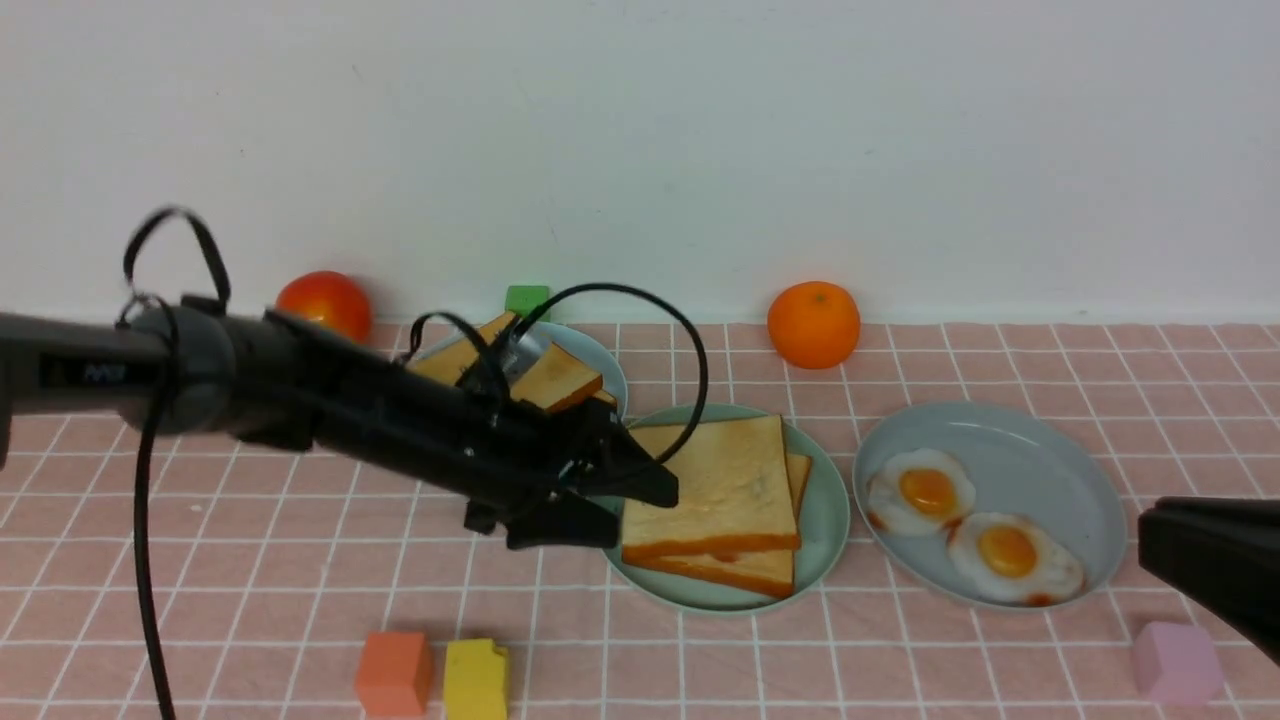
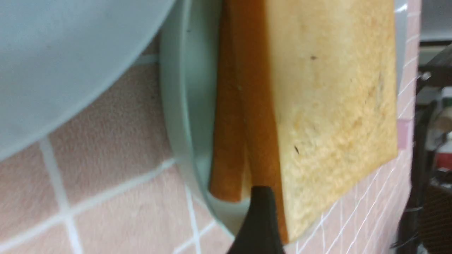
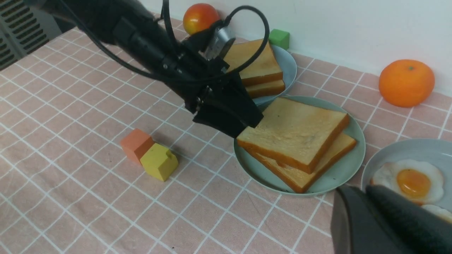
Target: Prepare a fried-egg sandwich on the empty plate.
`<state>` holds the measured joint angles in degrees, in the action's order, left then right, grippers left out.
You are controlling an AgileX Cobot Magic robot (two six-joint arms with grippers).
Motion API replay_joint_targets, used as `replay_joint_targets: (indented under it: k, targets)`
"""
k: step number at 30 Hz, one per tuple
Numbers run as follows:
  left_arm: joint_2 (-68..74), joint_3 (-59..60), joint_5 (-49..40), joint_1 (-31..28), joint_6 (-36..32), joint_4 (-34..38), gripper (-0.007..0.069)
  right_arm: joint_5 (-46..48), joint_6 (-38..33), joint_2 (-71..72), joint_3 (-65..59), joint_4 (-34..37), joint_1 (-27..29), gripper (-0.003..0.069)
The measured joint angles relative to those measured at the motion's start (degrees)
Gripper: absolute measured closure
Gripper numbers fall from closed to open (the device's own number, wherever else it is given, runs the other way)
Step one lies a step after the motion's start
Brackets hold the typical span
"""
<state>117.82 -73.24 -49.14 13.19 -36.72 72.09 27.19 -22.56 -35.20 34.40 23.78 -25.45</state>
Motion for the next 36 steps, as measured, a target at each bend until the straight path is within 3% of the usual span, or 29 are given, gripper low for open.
replay_joint_targets:
  k: [4,6,8,12,16,19,24,29,36]
  targets:
    - [-1.8,-6.5,-2.5,0.0,15.1,-19.0,0.0018,0.0,0.0,0.0,0.0,0.0,0.0,0.0566]
    - [-2.2,-8.3,-3.8,0.0,19.1,-24.4,0.0022,0.0,0.0,0.0,0.0,0.0,0.0,0.0564]
    - [-3.5,-11.8,-6.8,0.0,26.7,-34.5,0.0040,0.0,0.0,0.0,0.0,-0.1,0.0,0.0561]
    - [-8.6,-16.2,-11.9,0.0,36.3,-47.0,0.0103,-0.2,0.0,0.0,0.0,-0.7,0.0,0.0555]
    - [-14.4,-17.0,-13.9,0.0,39.4,-50.2,0.0187,0.0,0.0,0.0,0.0,-0.7,0.0,0.0553]
    - [-23.3,-17.0,-14.8,1.0,40.3,-50.7,0.0369,0.0,0.1,0.0,0.0,-2.3,0.0,0.0552]
    - [-33.1,-16.5,-14.4,5.6,40.6,-51.6,0.0603,0.0,3.9,0.0,0.0,-4.8,0.0,0.0589]
    - [-42.3,-10.9,-11.9,10.2,41.1,-54.1,0.0613,-2.5,13.4,0.8,-2.3,-11.4,0.0,0.0665]
    - [-57.7,3.3,-9.5,11.2,45.2,-56.7,0.0613,-13.3,26.3,13.6,-13.2,-21.0,0.0,0.0666]
